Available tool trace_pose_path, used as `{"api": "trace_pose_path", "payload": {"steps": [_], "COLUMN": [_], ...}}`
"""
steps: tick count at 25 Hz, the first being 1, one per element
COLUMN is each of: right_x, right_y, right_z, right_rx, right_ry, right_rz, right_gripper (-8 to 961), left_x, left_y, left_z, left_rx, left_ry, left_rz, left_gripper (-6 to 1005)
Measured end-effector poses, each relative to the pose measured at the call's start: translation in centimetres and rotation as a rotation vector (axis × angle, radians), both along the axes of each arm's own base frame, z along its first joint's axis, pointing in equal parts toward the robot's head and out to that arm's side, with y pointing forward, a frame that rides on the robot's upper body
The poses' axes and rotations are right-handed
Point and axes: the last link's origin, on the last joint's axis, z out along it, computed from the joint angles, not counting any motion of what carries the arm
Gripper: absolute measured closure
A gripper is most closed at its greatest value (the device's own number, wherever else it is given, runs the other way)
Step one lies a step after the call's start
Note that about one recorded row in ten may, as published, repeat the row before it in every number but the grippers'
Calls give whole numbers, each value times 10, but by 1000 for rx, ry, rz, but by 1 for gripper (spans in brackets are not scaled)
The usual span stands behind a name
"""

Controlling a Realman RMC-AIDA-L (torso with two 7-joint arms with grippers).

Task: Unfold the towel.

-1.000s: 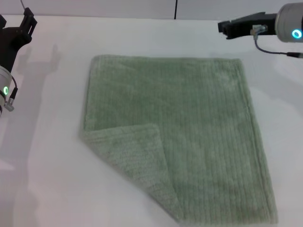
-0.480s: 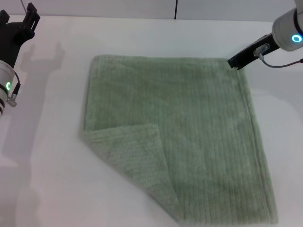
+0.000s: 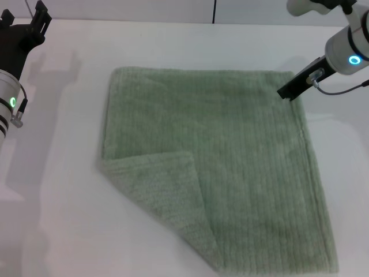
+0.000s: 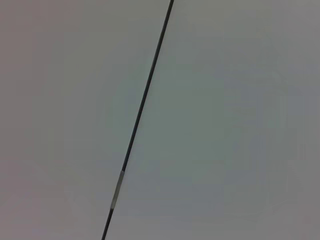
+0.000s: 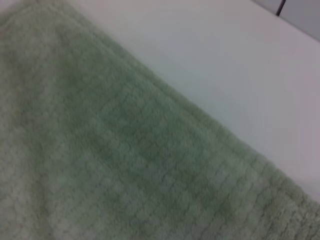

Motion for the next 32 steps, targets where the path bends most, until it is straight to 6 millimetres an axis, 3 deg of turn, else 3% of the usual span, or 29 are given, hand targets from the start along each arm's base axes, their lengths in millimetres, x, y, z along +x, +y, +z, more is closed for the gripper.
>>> {"api": "trace_pose_path", "payload": {"steps": [12,32], "right_x": [17,27], "right_y": [2,-2], "right_z": [-6,-13], "right_rx": [-2,-23], "right_ry": [0,-6], "right_rz": [4,5], "right_gripper": [954,954], "left_x": [3,5], "left_y": [3,3], "left_z": [0,-2], "left_rx": [-2,-5], "left_ry": [0,-5], "left_rz": [-6,-10], "left_gripper": [243,249]}}
